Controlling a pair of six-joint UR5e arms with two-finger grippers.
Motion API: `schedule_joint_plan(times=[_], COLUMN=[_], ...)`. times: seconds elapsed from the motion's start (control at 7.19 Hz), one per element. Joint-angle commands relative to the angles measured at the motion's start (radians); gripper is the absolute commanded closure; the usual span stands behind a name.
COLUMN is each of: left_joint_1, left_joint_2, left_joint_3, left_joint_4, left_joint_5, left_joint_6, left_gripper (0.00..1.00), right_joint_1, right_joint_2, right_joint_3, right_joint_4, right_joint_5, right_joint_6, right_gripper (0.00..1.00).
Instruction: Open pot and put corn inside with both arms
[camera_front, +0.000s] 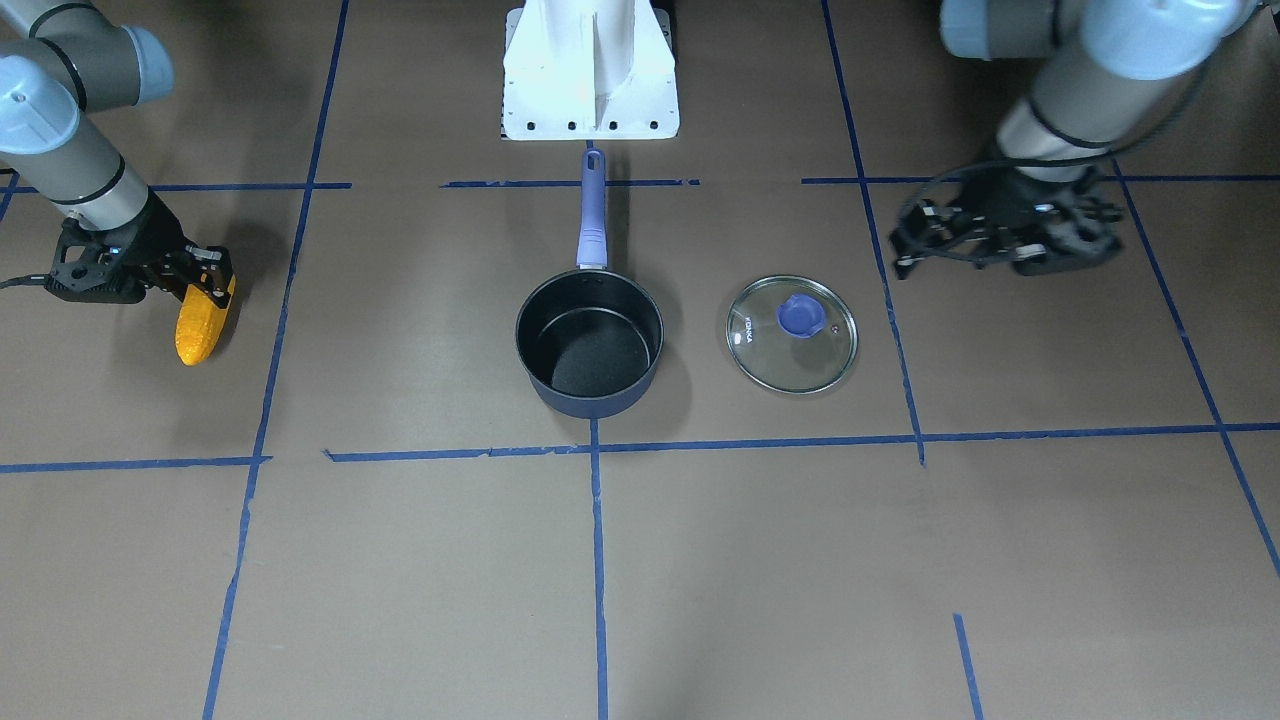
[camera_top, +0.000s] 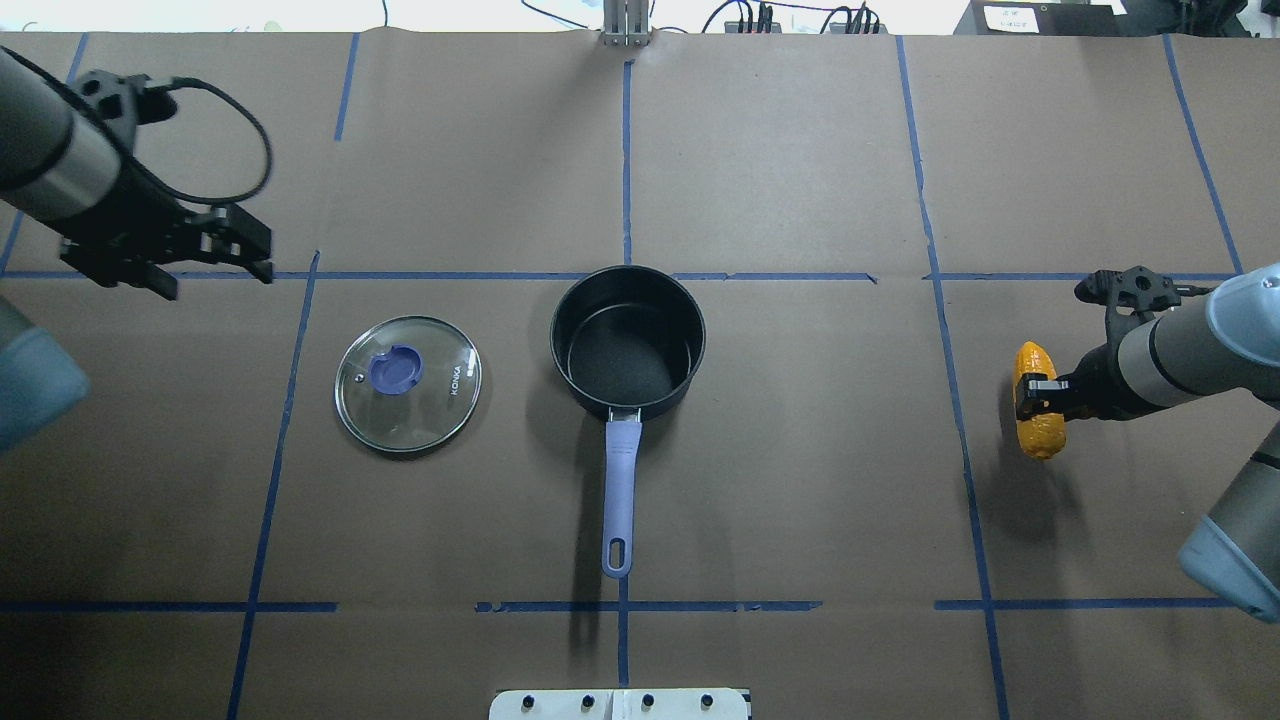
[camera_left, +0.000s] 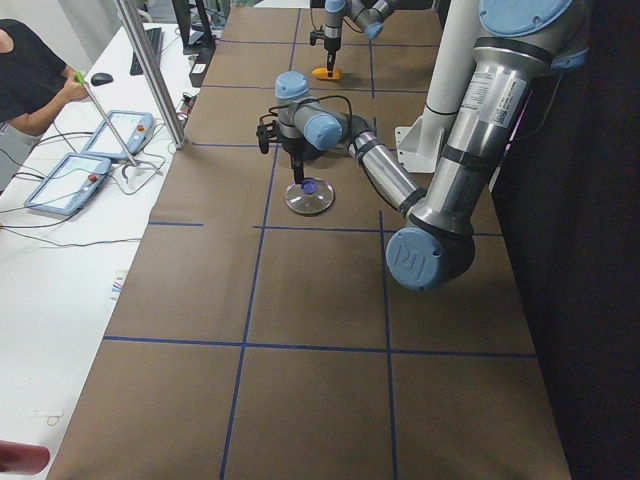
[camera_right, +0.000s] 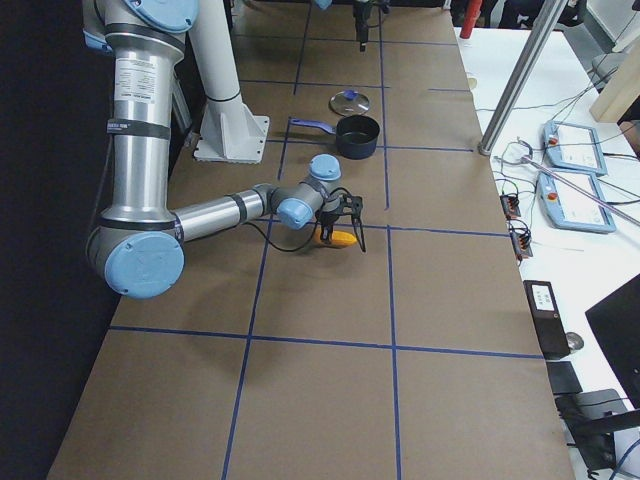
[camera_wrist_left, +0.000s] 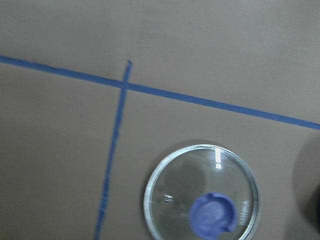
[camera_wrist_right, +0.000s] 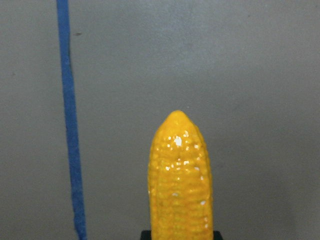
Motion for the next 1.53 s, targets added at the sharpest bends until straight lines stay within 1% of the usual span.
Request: schedule_joint_plan(times=[0.0, 0.14, 0.28, 0.42, 0.56, 0.7, 0.83, 1.11, 1.25, 1.39], left_joint_1=[-0.138, -0.198, -0.254, -0.304, -0.338, -0.361, -0.397, -0.472, -0.505, -0.525], left_joint_2=[0.059, 0.06, 0.072, 0.094, 0.108, 0.111, 0.112, 0.126, 0.126, 0.126], left_joint_3=[0.005, 0.005, 0.008, 0.017, 0.043, 0.078, 0.11, 0.182, 0.231, 0.262], left_joint_4=[0.044, 0.128, 0.193, 0.207, 0.206, 0.201, 0.201, 0.197, 0.192, 0.189], left_joint_5=[-0.054, -0.054, -0.053, -0.051, -0.051, -0.051, -0.051, -0.051, -0.051, -0.051], left_joint_6=[0.22, 0.355, 0.499, 0.608, 0.69, 0.753, 0.83, 0.977, 1.041, 1.086], left_gripper=[0.0, 0.0, 0.0, 0.0, 0.0, 0.0, 0.0, 0.0, 0.0, 0.0], right_joint_1=[0.008, 0.006, -0.011, -0.065, -0.104, -0.144, -0.167, -0.216, -0.219, -0.219], right_joint_2=[0.151, 0.302, 0.43, 0.522, 0.607, 0.688, 0.769, 0.901, 0.954, 0.966], right_joint_3=[0.142, 0.147, 0.143, 0.123, 0.08, 0.018, -0.073, -0.22, -0.278, -0.299], right_joint_4=[-0.29, -0.439, -0.567, -0.615, -0.616, -0.617, -0.616, -0.611, -0.611, -0.608], right_joint_5=[0.006, 0.004, 0.003, -0.008, -0.029, -0.076, -0.104, -0.149, -0.157, -0.164], right_joint_6=[0.001, 0.005, 0.023, 0.094, 0.182, 0.234, 0.279, 0.33, 0.336, 0.333], right_gripper=[1.0, 1.0, 1.0, 1.0, 1.0, 1.0, 0.99, 0.98, 0.98, 0.96])
